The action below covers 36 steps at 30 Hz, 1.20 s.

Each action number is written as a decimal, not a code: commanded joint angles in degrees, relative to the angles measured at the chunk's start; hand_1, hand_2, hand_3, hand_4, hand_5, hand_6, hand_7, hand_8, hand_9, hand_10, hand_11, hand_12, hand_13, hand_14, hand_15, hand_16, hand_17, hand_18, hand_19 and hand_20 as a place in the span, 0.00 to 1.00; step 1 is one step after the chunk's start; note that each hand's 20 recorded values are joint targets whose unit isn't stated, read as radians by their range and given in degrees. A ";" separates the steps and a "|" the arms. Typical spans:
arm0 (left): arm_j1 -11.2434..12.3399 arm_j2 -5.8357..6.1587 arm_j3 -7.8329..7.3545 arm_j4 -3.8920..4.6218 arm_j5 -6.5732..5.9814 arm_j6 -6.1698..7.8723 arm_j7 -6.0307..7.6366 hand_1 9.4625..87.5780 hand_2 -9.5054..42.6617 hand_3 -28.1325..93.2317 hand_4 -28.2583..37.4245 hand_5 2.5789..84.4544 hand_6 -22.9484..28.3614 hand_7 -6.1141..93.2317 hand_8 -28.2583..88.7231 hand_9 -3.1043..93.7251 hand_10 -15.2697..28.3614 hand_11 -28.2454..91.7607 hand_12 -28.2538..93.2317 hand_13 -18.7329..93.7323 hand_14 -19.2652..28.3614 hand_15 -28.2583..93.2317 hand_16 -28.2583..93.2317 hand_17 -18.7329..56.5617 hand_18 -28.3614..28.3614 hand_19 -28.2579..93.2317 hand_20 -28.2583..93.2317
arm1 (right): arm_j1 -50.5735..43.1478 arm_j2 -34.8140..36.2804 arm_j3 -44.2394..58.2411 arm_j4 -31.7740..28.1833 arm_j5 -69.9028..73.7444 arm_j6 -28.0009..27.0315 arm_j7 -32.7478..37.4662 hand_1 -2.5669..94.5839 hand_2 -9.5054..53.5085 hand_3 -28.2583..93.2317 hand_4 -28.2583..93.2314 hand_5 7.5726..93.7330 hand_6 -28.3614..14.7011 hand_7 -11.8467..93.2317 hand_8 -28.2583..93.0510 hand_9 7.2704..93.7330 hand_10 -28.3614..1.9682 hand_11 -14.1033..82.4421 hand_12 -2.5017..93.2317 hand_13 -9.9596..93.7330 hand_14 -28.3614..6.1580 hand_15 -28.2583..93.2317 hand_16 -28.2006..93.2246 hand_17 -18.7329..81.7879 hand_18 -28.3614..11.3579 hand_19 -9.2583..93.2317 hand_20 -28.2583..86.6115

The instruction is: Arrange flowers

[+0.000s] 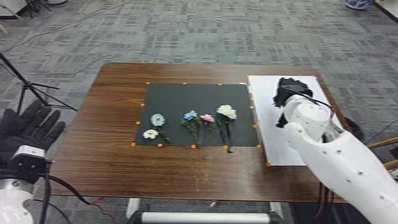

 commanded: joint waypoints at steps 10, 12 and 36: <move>-1.42 0.18 0.00 0.27 -1.93 -2.46 -0.45 0.20 0.51 0.79 0.00 0.41 0.59 0.17 0.18 0.35 0.66 0.36 0.34 0.36 0.68 0.46 0.20 0.19 0.69 0.43 0.33 | -10.44 1.28 0.34 -14.97 0.22 1.38 -3.33 0.65 0.00 0.80 0.00 0.78 0.62 0.43 0.39 0.90 0.59 0.32 0.49 0.83 0.60 0.79 0.48 0.58 0.07 0.96 0.56; -1.43 0.09 -0.05 0.27 -1.76 -2.14 -0.75 0.20 0.51 0.79 0.00 0.40 0.59 0.17 0.18 0.35 0.66 0.36 0.34 0.36 0.68 0.46 0.20 0.19 0.69 0.43 0.33 | -11.05 1.16 -0.48 -14.94 -0.13 2.23 -4.06 0.65 0.00 0.79 0.00 0.78 0.62 0.43 0.39 0.90 0.60 0.32 0.49 0.83 0.60 0.79 0.48 0.58 0.07 0.96 0.55; 0.15 -0.60 0.08 -0.05 -5.64 -2.28 1.87 0.19 0.55 0.79 0.00 0.40 0.59 0.17 0.18 0.35 0.65 0.36 0.33 0.36 0.68 0.46 0.20 0.19 0.69 0.43 0.33 | -13.96 0.48 -1.04 -17.28 -3.89 2.22 -6.59 0.56 0.00 0.82 0.00 0.71 0.56 0.28 0.26 0.80 0.53 0.31 0.35 0.80 0.58 0.77 0.49 0.56 0.06 0.95 0.54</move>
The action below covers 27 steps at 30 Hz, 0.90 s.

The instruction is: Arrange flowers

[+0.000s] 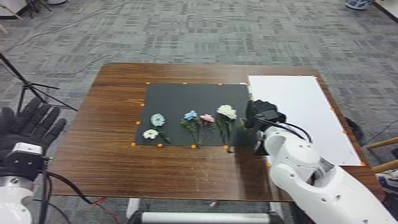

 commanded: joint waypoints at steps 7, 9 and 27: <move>0.72 -0.77 -0.39 -0.32 -1.08 -0.98 0.30 0.19 0.55 0.79 0.00 0.40 0.59 0.17 0.18 0.35 0.65 0.36 0.34 0.36 0.68 0.46 0.20 0.19 0.69 0.43 0.33 | -1.90 -0.32 1.49 -3.32 -1.25 -1.73 -1.34 0.53 0.00 0.85 0.00 0.68 0.56 0.27 0.16 0.77 0.49 0.34 0.30 0.79 0.57 0.77 0.48 0.56 0.06 0.95 0.54; 0.57 -0.71 -0.34 -0.19 -1.00 -1.09 0.30 0.19 0.55 0.79 0.00 0.40 0.59 0.17 0.18 0.35 0.65 0.36 0.34 0.36 0.68 0.46 0.20 0.19 0.69 0.43 0.33 | -2.76 -0.45 2.89 -4.27 -0.77 -1.66 -1.45 0.52 0.00 0.85 0.00 0.67 0.56 0.27 0.16 0.75 0.46 0.36 0.26 0.79 0.56 0.78 0.48 0.56 0.05 0.95 0.54; 5.17 -0.94 -7.77 -2.35 6.70 -2.27 -1.36 0.16 0.59 0.75 0.00 0.40 0.59 0.15 0.18 0.34 0.65 0.33 0.33 0.36 0.66 0.41 0.20 0.19 0.68 0.41 0.32 | -13.78 -13.59 25.78 -0.49 40.17 24.19 -33.92 0.21 0.28 0.86 0.02 0.45 0.50 0.23 0.16 0.40 0.24 0.24 0.17 0.34 0.26 0.51 0.29 0.32 0.24 0.57 0.40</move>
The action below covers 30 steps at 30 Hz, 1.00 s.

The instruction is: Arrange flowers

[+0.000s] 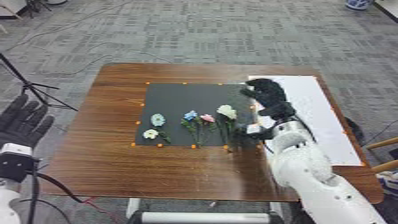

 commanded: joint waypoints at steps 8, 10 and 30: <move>1.87 -1.06 -8.04 -0.77 7.31 -1.93 -3.30 0.15 0.61 0.73 0.00 0.39 0.58 0.13 0.18 0.35 0.61 0.31 0.31 0.32 0.58 0.35 0.19 0.20 0.65 0.39 0.31 | -6.64 -11.25 20.58 5.07 50.16 -23.67 -26.47 0.13 0.26 0.88 0.02 0.34 0.57 0.18 0.16 0.30 0.34 0.16 0.13 0.22 0.37 0.36 0.23 0.24 0.35 0.38 0.32; 2.38 -1.31 -9.57 -0.85 8.36 -2.76 -3.74 0.15 0.60 0.74 0.00 0.39 0.58 0.12 0.19 0.33 0.61 0.30 0.31 0.30 0.57 0.33 0.19 0.20 0.63 0.38 0.31 | -7.38 -12.21 22.48 5.48 53.34 -27.83 -26.39 0.12 0.26 0.88 0.02 0.33 0.57 0.17 0.16 0.30 0.35 0.16 0.13 0.23 0.37 0.35 0.22 0.24 0.35 0.37 0.32; 1.51 1.08 -9.47 -0.67 6.81 -0.12 -0.20 0.16 0.57 0.73 0.00 0.26 0.50 0.09 0.18 0.24 0.52 0.23 0.30 0.22 0.45 0.25 0.18 0.20 0.55 0.31 0.31 | -11.54 -14.22 26.49 4.28 60.61 -31.74 -24.62 0.13 0.22 0.88 0.04 0.40 0.55 0.17 0.17 0.33 0.40 0.18 0.12 0.29 0.35 0.32 0.27 0.25 0.29 0.35 0.34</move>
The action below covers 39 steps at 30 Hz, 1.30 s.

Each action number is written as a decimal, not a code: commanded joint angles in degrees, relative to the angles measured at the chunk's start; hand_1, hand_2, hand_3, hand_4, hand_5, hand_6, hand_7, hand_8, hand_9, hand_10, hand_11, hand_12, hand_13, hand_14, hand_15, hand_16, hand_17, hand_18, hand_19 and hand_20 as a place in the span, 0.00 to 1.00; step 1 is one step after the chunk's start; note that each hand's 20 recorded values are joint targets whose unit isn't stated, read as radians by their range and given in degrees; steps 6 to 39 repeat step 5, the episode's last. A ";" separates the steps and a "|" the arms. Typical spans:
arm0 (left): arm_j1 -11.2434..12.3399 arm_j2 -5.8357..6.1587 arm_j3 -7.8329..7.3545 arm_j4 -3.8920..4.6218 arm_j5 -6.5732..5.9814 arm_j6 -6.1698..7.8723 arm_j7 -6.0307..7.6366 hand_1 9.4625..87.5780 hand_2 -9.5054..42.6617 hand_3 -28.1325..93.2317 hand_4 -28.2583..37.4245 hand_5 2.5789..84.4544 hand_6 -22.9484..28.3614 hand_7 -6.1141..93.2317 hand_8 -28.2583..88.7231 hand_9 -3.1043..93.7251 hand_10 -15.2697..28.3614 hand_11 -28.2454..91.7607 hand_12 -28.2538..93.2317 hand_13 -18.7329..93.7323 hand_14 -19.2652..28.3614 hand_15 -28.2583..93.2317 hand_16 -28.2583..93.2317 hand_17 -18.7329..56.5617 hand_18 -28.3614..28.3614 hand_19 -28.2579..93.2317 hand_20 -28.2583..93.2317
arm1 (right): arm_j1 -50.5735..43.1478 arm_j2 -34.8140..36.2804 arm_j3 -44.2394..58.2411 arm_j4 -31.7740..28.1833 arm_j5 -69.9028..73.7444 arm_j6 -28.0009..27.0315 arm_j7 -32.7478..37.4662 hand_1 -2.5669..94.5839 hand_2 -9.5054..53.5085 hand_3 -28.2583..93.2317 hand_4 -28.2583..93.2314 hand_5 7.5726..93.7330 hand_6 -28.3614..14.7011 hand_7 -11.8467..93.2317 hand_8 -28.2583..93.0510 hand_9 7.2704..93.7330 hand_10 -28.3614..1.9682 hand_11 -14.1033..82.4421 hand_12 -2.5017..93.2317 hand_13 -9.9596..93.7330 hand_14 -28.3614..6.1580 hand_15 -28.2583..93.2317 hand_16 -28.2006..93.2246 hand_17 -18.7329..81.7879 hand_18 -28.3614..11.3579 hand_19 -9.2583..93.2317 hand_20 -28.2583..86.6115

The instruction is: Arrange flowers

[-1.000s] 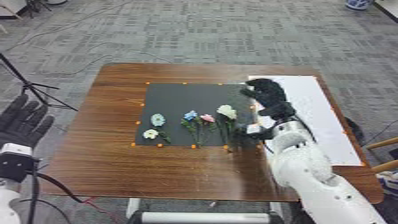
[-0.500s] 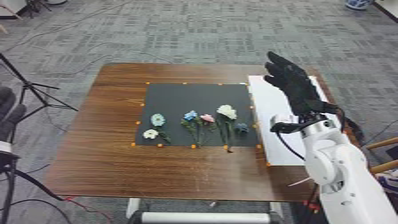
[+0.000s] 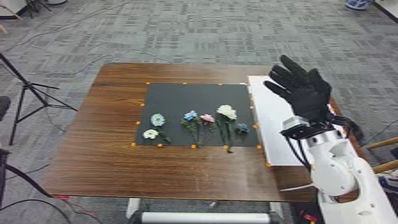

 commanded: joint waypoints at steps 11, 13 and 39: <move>-0.60 0.72 0.23 0.04 -1.06 0.81 1.81 0.16 0.57 0.73 0.00 0.26 0.50 0.10 0.18 0.24 0.52 0.23 0.30 0.22 0.45 0.24 0.18 0.20 0.55 0.31 0.31 | -1.04 -0.56 -0.01 -0.64 1.00 0.92 -0.32 0.13 0.22 0.88 0.04 0.40 0.55 0.18 0.17 0.34 0.40 0.18 0.12 0.29 0.35 0.31 0.28 0.25 0.29 0.36 0.35; -0.60 0.72 0.23 0.04 -1.06 0.81 1.81 0.16 0.57 0.73 0.00 0.26 0.50 0.10 0.18 0.24 0.52 0.23 0.30 0.22 0.45 0.24 0.18 0.20 0.55 0.31 0.31 | -1.04 -0.56 -0.01 -0.64 1.00 0.92 -0.32 0.13 0.22 0.88 0.04 0.40 0.55 0.18 0.17 0.34 0.40 0.18 0.12 0.29 0.35 0.31 0.28 0.25 0.29 0.36 0.35; -0.60 0.72 0.23 0.04 -1.06 0.81 1.81 0.16 0.57 0.73 0.00 0.26 0.50 0.10 0.18 0.24 0.52 0.23 0.30 0.22 0.45 0.24 0.18 0.20 0.55 0.31 0.31 | -1.04 -0.56 -0.01 -0.64 1.00 0.92 -0.32 0.13 0.22 0.88 0.04 0.40 0.55 0.18 0.17 0.34 0.40 0.18 0.12 0.29 0.35 0.31 0.28 0.25 0.29 0.36 0.35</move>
